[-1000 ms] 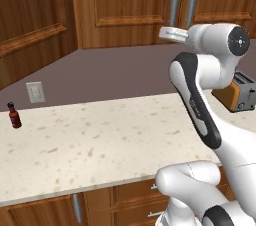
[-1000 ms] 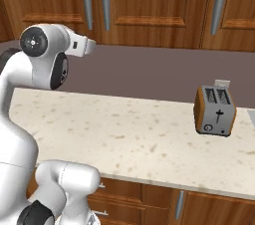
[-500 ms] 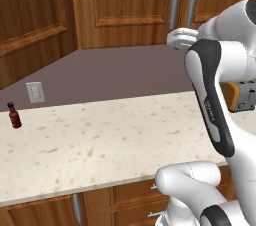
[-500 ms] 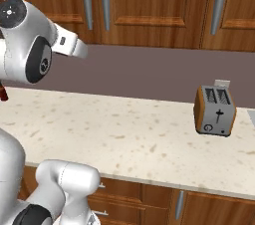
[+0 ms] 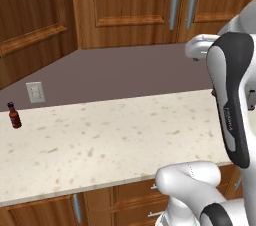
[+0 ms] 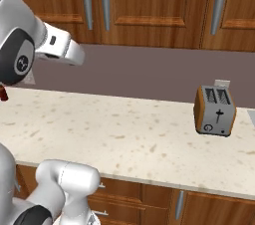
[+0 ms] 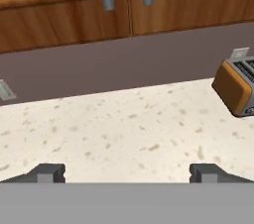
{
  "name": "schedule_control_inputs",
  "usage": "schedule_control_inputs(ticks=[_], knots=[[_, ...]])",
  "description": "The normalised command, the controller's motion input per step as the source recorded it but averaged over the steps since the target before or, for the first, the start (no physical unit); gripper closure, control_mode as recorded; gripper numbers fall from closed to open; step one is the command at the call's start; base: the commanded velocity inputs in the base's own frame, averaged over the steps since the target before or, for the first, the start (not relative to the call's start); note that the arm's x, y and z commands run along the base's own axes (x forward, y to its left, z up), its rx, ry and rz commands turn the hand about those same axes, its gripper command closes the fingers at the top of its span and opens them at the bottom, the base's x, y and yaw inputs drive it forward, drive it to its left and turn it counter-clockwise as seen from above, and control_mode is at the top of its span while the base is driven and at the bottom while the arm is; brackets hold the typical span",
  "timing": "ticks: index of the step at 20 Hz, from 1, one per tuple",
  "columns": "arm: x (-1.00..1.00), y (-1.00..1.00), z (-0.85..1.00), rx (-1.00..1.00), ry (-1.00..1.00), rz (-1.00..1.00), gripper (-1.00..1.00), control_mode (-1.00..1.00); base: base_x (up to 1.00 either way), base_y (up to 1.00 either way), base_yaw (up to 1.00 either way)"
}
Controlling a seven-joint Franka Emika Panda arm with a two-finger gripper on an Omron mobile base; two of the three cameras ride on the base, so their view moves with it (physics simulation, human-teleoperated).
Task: Close all open cabinet doors.
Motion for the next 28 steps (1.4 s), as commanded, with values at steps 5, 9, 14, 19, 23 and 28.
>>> schedule_control_inputs(ticks=[5,9,14,19,23,28], knots=[[-0.40,0.00,-0.49,-0.17,0.00,0.10,-1.00,-1.00,0.00,0.00,0.00],[-0.34,0.00,-0.39,-0.15,0.04,0.11,-1.00,-1.00,0.00,0.00,0.00],[-0.38,-0.02,-0.10,0.04,0.12,0.00,-1.00,-1.00,0.00,0.00,0.00],[-0.57,0.00,-0.16,0.03,0.14,-0.03,-1.00,-1.00,0.00,0.00,0.00],[-0.46,0.00,0.00,0.00,0.07,-0.07,-1.00,-1.00,0.00,0.00,0.00],[-0.49,-0.02,0.00,0.01,0.07,-0.04,-1.00,-1.00,0.00,0.00,0.00]])
